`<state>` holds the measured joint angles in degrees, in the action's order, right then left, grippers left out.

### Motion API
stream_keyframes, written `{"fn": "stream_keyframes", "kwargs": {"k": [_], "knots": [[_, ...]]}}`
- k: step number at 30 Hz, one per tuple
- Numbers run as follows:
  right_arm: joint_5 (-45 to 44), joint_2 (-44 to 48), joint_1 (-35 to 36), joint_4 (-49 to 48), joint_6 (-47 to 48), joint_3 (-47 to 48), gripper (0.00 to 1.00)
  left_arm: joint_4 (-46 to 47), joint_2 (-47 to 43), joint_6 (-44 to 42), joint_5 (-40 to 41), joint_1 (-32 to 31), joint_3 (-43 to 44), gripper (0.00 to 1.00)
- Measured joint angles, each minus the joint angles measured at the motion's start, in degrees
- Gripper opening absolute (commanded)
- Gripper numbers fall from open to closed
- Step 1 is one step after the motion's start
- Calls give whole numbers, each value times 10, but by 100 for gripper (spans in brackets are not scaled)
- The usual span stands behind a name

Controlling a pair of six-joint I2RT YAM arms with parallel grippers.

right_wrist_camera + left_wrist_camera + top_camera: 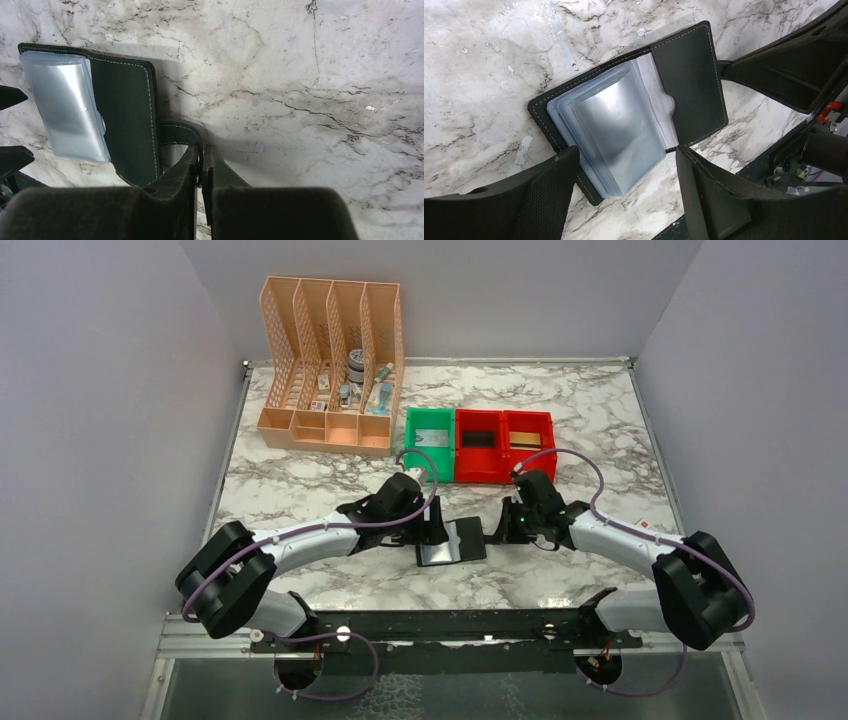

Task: Take the credit cards out of the card holder
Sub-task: Remove the credit card from the card holder.

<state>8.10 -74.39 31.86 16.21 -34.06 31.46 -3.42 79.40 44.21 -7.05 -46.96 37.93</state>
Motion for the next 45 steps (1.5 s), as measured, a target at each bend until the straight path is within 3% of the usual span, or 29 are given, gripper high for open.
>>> {"fn": "stream_keyframes", "kwargs": {"k": [10,45], "knots": [[6,-15,0,-5,-2,0,5,19,5,0,-2,0,0,63],[14,-21,-1,-15,-13,1,5,39,17,4,-17,-3,0,65]]}}
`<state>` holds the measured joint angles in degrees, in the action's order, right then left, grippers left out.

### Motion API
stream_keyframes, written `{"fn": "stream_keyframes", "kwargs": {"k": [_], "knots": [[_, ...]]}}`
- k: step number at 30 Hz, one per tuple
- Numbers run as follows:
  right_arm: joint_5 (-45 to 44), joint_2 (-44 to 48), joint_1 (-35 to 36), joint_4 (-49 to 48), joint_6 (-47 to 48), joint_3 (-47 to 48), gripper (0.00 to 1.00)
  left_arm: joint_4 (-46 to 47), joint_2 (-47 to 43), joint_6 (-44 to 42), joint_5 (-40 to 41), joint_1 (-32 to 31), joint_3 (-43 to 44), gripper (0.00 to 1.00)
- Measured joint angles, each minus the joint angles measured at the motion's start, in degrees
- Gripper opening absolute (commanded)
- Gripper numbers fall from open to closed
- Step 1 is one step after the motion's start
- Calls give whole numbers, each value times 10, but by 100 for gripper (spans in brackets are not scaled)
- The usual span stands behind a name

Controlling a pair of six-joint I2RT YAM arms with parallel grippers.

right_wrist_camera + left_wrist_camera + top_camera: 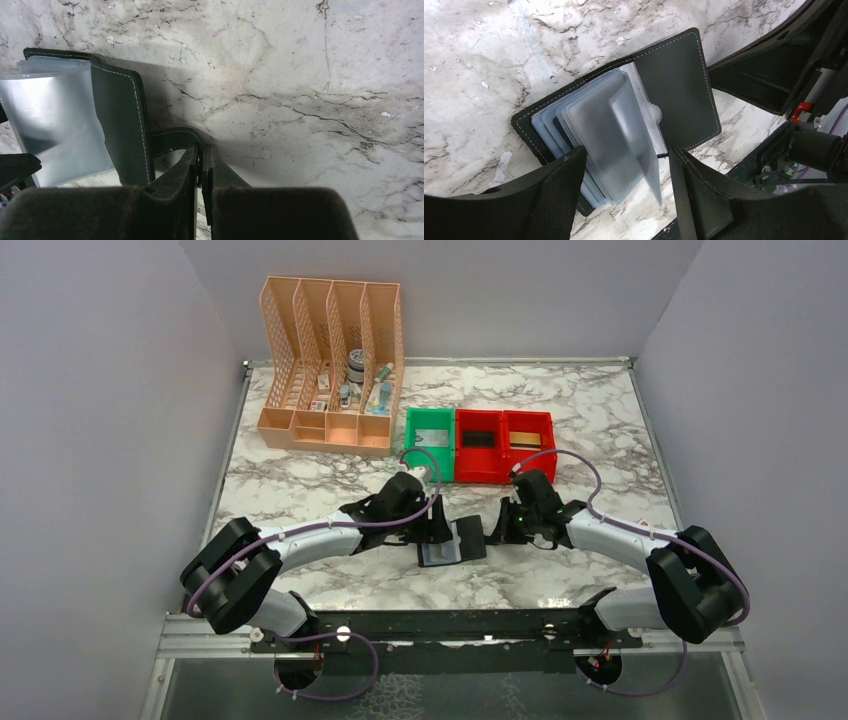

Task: Take the credit cards out of the card holder
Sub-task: Remove the credit card from the card holder.

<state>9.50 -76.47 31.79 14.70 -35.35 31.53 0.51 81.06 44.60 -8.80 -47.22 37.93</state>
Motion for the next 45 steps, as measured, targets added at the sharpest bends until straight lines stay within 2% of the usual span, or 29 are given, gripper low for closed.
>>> {"fn": "stream_keyframes", "kwargs": {"k": [16,26,36,41,45], "knots": [[2,0,0,-1,-2,0,7,14,0,5,-18,0,6,66],[3,0,0,-1,-4,0,8,66,0,22,-60,0,7,66],[5,14,0,-1,-4,0,9,76,0,26,-85,-1,10,66],[6,24,0,-1,-5,0,16,32,-4,13,-64,-2,26,66],[7,37,0,1,-7,0,28,-7,-16,3,-38,-2,34,67]]}}
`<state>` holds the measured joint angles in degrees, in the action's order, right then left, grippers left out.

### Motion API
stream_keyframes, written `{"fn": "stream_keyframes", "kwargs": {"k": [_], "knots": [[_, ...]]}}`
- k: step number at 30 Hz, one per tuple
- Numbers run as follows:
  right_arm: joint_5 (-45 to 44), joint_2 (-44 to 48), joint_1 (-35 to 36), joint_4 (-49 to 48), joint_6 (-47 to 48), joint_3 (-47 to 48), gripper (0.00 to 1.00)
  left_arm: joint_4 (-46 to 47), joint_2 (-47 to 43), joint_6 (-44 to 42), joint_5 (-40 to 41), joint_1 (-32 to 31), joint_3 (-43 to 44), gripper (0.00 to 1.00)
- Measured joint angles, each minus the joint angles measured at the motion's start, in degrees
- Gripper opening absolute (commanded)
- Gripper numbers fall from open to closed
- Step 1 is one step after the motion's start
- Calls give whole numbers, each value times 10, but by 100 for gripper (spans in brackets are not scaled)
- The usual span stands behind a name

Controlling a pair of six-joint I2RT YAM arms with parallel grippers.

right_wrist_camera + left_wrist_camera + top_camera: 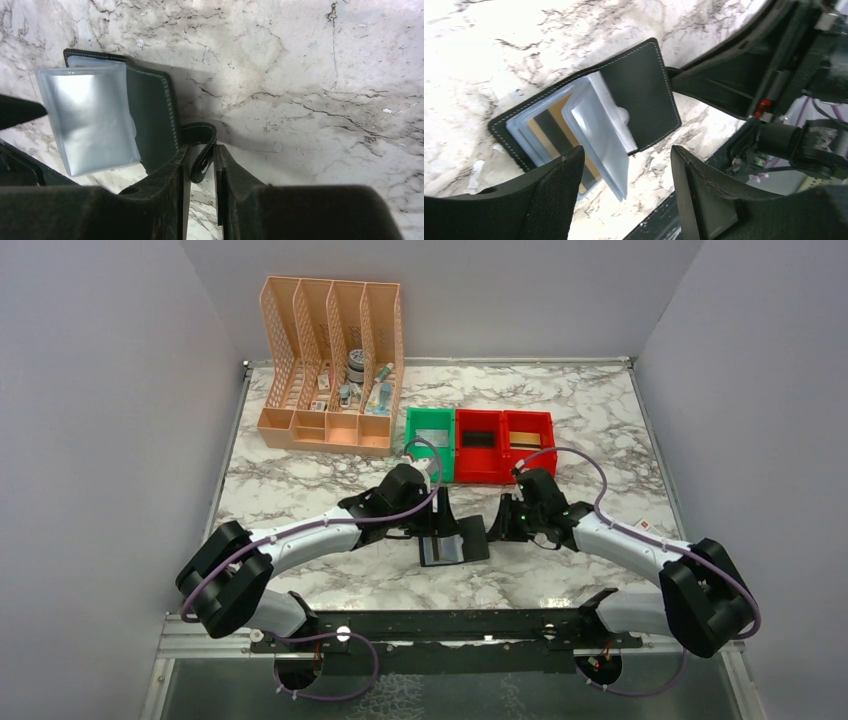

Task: Take the credit cards out of the card holder
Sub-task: Remove the credit card from the card holder.

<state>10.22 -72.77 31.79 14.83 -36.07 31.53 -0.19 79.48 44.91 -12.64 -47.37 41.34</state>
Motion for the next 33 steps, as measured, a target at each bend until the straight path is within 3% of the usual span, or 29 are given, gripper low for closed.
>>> {"fn": "stream_keyframes", "kwargs": {"k": [5,13,17,18,19,21,26,33], "knots": [[-1,34,0,23,-1,3,46,-34,-2,-6,29,0,4,69],[-10,93,0,64,-1,45,46,-57,-31,-7,68,0,4,70],[26,114,0,57,8,50,46,-61,-52,-6,87,0,1,70],[42,114,0,51,10,50,51,-63,-57,-5,92,0,-1,70],[59,111,0,43,15,50,60,-64,-64,-4,97,0,-3,70],[101,95,0,24,21,51,65,-67,-80,-2,110,0,-11,70],[167,26,6,-7,36,58,68,-84,-125,8,150,0,-26,71],[134,-63,72,-6,40,116,73,-106,-215,39,226,0,-58,84]]}}
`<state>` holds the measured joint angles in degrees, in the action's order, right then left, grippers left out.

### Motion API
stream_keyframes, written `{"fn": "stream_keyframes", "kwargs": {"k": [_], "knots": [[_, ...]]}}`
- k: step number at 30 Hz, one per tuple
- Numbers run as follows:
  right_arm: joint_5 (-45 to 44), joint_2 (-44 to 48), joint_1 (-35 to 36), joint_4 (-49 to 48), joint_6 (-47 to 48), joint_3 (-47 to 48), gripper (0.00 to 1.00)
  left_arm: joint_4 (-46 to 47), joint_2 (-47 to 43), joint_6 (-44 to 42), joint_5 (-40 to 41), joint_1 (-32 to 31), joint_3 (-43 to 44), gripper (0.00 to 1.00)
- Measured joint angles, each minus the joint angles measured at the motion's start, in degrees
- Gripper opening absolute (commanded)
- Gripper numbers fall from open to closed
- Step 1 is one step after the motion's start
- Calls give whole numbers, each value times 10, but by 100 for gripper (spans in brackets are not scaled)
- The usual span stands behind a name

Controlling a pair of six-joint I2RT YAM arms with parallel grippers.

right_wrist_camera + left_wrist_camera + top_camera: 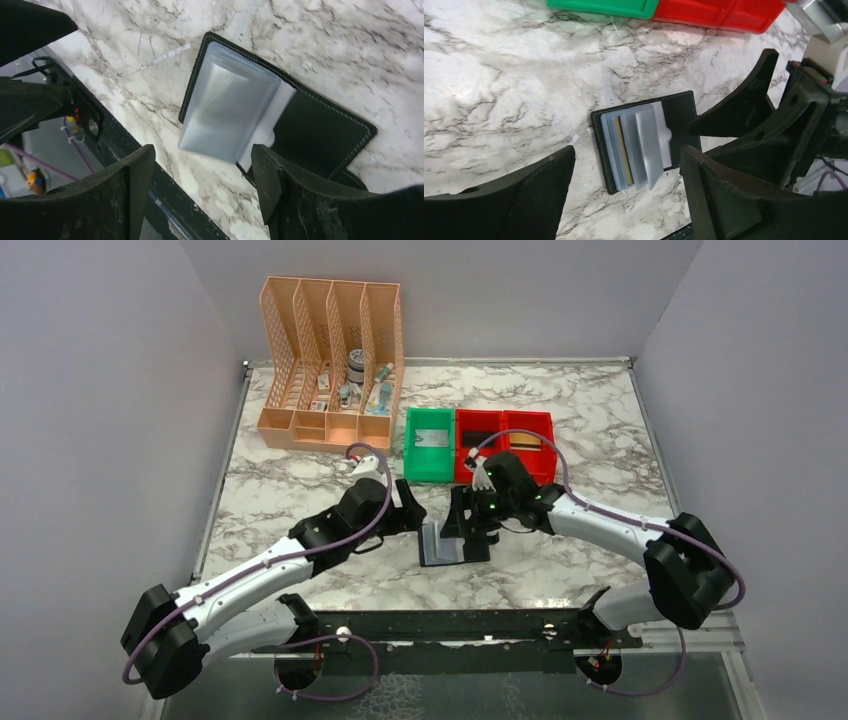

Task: Take the credit cards out of the card holder
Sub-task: Remove the credit card from the card holder.

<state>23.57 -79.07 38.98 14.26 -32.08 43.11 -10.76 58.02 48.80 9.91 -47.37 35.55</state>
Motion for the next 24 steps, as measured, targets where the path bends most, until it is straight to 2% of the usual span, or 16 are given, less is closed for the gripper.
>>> {"fn": "stream_keyframes", "kwargs": {"k": [3,7,16,19,22,24], "knots": [[-39,-33,38,8,-2,31,75,-16,-32,12,30,0,-12,91],[-105,-78,76,33,-6,76,76,-38,-74,24,63,0,-20,95],[-133,-150,79,58,-4,120,75,-49,-106,36,90,0,-28,97],[-137,-169,79,65,-2,125,70,-49,-103,36,90,0,-29,97],[-137,-174,79,67,-2,124,57,-47,-95,36,89,0,-31,97],[-137,-173,79,63,-3,121,53,-44,-82,31,85,0,-32,97]]}}
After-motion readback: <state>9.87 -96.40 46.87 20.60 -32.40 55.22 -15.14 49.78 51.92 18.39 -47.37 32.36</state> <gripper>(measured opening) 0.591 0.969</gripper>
